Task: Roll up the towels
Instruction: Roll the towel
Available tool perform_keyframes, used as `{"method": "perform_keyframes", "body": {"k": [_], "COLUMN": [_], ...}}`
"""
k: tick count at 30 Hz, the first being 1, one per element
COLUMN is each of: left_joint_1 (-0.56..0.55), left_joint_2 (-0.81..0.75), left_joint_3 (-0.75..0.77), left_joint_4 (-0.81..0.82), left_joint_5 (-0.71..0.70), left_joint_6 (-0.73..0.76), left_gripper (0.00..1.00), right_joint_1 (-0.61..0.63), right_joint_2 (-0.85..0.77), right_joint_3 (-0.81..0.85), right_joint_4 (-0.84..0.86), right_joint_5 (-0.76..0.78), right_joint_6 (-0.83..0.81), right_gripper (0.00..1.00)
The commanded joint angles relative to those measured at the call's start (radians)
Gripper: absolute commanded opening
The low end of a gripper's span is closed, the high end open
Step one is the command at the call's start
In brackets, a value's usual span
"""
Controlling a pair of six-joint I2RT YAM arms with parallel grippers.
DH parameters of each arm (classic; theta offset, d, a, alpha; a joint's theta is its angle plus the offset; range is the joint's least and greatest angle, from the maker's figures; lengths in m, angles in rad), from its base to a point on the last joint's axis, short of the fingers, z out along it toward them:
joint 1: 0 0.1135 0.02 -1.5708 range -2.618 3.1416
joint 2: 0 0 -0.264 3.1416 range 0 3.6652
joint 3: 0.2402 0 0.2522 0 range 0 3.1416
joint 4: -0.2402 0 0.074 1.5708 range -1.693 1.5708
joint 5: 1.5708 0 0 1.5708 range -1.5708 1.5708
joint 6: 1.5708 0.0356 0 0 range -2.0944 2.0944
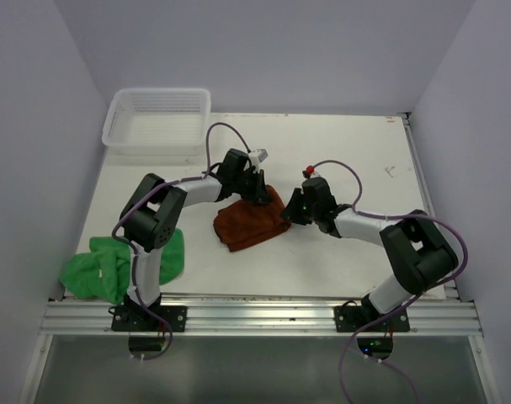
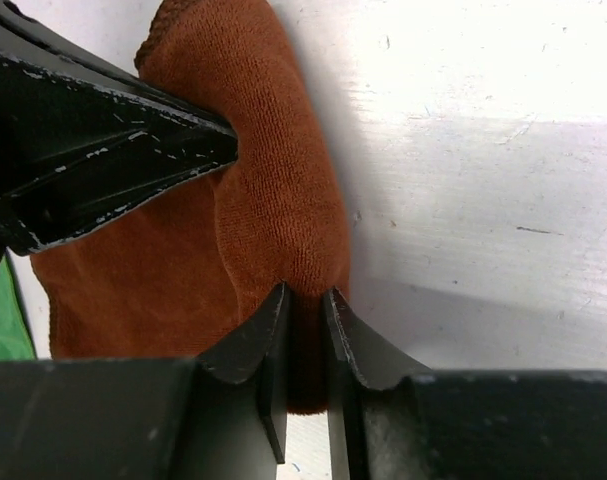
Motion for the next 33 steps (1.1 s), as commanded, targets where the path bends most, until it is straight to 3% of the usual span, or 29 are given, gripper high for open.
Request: {"method": "perform_keyframes", "body": {"k": [1, 6, 11, 24, 33], "left_joint_1": [0.012, 0.012, 0.013, 0.015, 0.015], "left_joint_2": [-0.046, -0.063, -0.098, -0.155, -0.162], "left_joint_3": [-0.008, 0.041, 0.090, 0.069, 0.067], "left_joint_4": [-0.001, -0.026, -0.092, -0.109, -0.105], "left_joint_5": [-0.053, -0.062, -0.071, -0.080, -0.066], "left_joint_6": [0.001, 0.001, -0.002, -0.001, 0.001], "left_gripper": [0.05, 0.05, 0.05, 0.05, 0.05], "right_joint_1": [0.001, 0.050, 0.152, 0.386, 0.524], "right_joint_2": [0.011, -0.040, -0.074, 0.009, 0.170], "right_joint_3": [-0.024, -0.018, 0.036, 0.161, 0.247], "right_joint_4": [0.032, -0.018, -0.121, -0.230, -0.256], "right_joint_5": [-0.034, 0.067, 0.338, 0.820, 0.996], "right_joint_6": [-0.031, -0.114, -0.217, -0.399, -0.522], "right_gripper": [0.14, 0.00, 0.00, 0.00, 0.00]}}
